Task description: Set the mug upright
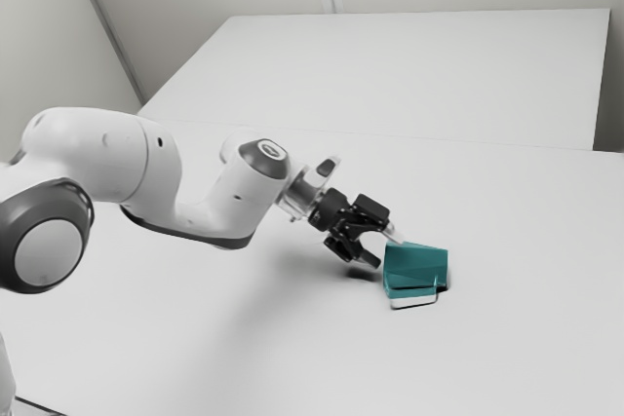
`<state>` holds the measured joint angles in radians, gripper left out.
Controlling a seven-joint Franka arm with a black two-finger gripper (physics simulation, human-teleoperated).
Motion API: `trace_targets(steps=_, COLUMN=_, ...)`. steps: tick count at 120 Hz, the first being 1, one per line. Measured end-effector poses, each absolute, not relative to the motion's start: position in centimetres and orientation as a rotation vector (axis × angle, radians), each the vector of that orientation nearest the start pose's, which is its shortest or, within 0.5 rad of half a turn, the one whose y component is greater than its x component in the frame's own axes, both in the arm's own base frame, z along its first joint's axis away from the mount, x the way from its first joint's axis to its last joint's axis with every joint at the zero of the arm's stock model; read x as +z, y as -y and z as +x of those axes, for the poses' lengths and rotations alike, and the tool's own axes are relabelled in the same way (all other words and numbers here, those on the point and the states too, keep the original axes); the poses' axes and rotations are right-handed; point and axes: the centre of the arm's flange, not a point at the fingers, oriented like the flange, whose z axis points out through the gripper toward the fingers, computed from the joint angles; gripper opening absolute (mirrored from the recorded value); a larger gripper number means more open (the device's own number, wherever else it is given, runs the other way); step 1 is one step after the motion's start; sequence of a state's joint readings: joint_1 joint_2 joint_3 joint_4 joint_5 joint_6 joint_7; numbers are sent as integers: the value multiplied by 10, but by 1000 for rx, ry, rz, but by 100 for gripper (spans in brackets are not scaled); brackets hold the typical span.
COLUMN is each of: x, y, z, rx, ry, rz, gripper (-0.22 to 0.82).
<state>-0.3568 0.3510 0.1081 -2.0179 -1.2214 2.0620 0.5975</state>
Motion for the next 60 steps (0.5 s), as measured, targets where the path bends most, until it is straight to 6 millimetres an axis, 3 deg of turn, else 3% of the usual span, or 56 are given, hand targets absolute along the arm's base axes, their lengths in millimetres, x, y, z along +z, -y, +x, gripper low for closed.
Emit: trace_targets(steps=60, x=260, y=206, z=566, rx=1, ry=117, rz=2174, gripper=60)
